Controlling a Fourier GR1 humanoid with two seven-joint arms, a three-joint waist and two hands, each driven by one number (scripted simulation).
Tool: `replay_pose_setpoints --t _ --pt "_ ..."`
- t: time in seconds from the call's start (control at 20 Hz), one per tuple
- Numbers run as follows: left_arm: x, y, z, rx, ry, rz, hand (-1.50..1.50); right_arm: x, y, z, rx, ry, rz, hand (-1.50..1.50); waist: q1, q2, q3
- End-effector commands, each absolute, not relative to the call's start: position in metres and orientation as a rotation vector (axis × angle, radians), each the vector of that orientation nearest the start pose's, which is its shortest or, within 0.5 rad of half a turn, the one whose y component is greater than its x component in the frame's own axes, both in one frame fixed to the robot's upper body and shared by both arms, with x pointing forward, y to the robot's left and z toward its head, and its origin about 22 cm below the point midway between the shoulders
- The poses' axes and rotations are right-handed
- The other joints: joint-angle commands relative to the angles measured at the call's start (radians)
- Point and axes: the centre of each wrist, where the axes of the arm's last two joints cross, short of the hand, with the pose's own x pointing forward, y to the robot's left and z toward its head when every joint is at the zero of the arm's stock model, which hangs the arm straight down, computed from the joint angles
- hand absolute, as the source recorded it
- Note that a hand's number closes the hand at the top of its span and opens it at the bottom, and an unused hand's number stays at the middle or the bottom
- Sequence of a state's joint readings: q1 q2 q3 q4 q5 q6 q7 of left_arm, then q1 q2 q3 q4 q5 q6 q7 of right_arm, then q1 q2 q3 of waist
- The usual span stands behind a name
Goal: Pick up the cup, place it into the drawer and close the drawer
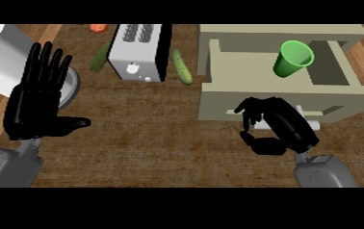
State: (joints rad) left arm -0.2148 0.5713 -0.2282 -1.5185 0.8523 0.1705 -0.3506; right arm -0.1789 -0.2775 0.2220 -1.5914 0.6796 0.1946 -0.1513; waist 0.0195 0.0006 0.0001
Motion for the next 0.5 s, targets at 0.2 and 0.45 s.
replay_pose_setpoints --t 0.2,0.45 --pt "0.261 0.32 0.057 -0.271 -1.855 0.182 -1.5 0.323 -0.218 0.006 -0.476 -1.554 1.276 -1.5 0.001 0.002 0.0" --pt "0.256 0.339 0.052 -0.274 -1.882 0.184 -1.5 0.353 -0.211 -0.005 -0.441 -1.536 1.268 -1.5 0.001 0.003 0.0"
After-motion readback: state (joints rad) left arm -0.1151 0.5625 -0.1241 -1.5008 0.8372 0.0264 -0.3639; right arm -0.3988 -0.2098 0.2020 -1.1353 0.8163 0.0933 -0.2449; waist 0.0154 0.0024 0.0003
